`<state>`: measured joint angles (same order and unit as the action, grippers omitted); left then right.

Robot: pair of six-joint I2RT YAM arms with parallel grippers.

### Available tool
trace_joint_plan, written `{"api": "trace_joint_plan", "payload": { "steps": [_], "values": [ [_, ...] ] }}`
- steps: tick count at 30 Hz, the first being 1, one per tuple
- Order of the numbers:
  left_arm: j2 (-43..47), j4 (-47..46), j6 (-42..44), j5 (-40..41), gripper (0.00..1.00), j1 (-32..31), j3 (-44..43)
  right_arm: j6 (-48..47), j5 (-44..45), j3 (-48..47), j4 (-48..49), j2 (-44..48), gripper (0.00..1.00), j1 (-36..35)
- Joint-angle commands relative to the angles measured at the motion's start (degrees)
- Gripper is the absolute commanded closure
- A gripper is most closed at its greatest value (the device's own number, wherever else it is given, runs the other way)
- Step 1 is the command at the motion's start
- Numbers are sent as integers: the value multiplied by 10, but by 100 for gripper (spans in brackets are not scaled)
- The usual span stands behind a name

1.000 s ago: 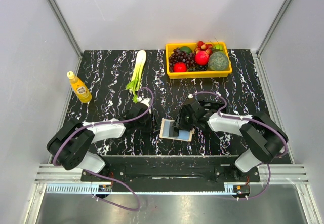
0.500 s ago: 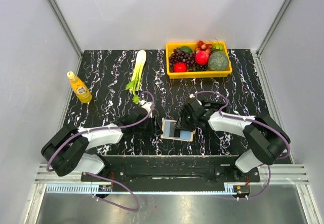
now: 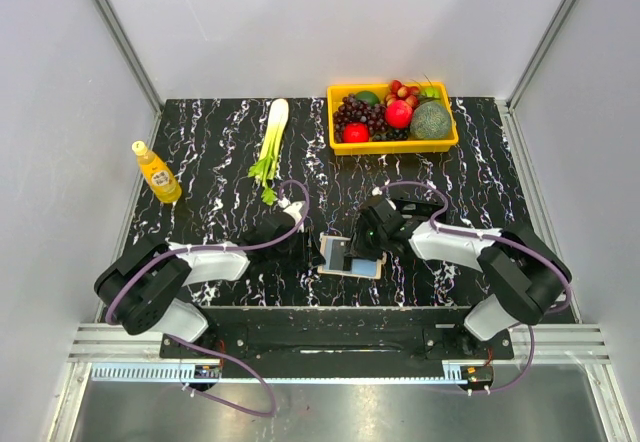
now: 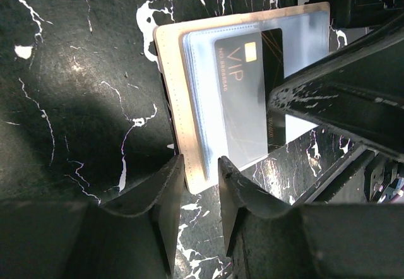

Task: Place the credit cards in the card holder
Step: Insert the credit card into the card holder.

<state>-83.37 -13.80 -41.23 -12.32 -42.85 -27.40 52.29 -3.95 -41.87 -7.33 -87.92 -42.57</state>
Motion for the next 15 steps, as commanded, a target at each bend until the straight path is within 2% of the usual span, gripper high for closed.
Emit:
{"api": "trace_joint_plan", "payload": {
  "steps": [1,15],
  "values": [
    [-10,1,-6,-5,67,-6,8,25,10,-25,2,-20,67,-30],
    [-5,3,-6,-4,68,-7,8,19,-11,-38,44,-38,63,-44]
  ]
}}
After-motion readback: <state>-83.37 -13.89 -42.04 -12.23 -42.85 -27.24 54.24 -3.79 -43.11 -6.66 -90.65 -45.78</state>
